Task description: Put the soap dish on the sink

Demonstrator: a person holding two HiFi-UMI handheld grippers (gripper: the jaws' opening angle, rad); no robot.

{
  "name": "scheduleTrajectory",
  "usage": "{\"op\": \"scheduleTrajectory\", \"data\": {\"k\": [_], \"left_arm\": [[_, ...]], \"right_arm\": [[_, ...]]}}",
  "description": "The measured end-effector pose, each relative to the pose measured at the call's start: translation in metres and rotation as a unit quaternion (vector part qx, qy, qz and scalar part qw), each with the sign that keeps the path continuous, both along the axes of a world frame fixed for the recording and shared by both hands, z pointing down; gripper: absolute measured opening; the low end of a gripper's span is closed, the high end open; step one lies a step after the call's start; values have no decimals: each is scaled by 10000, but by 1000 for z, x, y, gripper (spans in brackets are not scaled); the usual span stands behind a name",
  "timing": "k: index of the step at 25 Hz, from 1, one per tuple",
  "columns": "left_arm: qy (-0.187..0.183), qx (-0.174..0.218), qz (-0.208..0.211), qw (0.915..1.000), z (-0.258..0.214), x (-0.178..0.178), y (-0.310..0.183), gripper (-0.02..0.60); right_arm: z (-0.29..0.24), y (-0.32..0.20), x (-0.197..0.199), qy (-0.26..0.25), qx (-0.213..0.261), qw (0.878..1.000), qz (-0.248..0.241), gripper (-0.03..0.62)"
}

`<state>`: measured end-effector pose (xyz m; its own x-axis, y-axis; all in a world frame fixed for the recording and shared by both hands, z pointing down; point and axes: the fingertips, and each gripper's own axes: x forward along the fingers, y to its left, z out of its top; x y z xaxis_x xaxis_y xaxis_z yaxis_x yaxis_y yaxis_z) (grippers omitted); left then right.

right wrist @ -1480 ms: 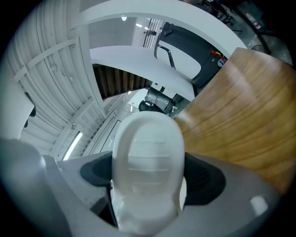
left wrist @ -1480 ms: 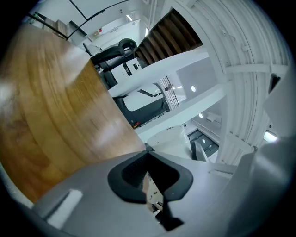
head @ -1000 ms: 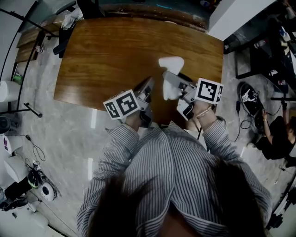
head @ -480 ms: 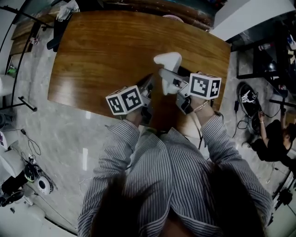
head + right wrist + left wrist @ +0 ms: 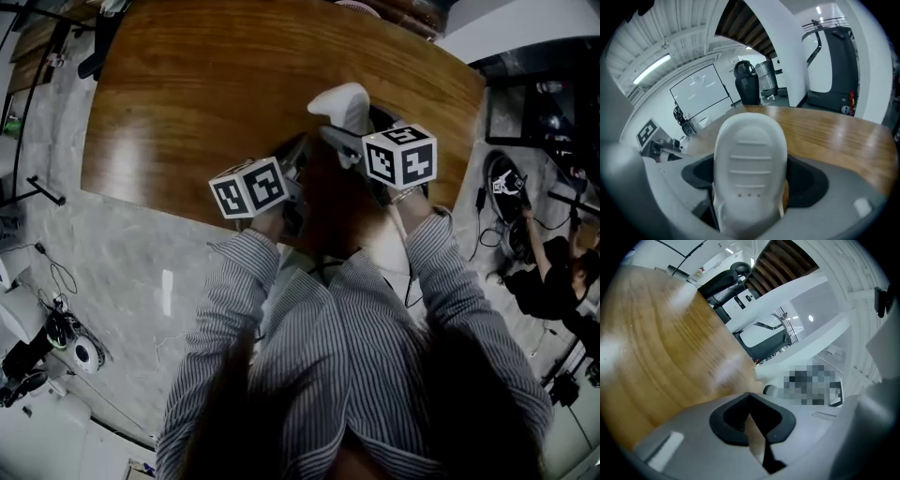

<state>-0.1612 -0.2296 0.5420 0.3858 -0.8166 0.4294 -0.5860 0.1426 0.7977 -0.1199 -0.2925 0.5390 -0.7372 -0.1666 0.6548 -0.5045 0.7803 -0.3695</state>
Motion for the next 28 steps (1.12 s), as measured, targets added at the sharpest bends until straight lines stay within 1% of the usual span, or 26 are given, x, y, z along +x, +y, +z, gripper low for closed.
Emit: {"op": "scheduleTrajectory", "data": {"k": [3,6,10,16,21,28], "left_arm": [[58,-54,-36,10000,7,2,4,-6],[71,-93,-34,9999,14,3,6,-6],[27,-146,12,9999,19,6,4,-6],[-5,-235,77,9997,26,11,5,-6],[22,-290,53,9996,28,9,10,-6],[55,-310,55,9995,29,10,16,-6]], "right_arm": [[14,-1,2,362,205,9989,-197,439],[29,1,4,708,282,9964,-362,439],[42,4,7,1220,403,9899,-598,439],[49,6,6,1490,579,9835,-848,439],[53,9,5,1868,924,9721,-1077,439],[57,13,5,2184,1405,9571,-1287,439]]}}
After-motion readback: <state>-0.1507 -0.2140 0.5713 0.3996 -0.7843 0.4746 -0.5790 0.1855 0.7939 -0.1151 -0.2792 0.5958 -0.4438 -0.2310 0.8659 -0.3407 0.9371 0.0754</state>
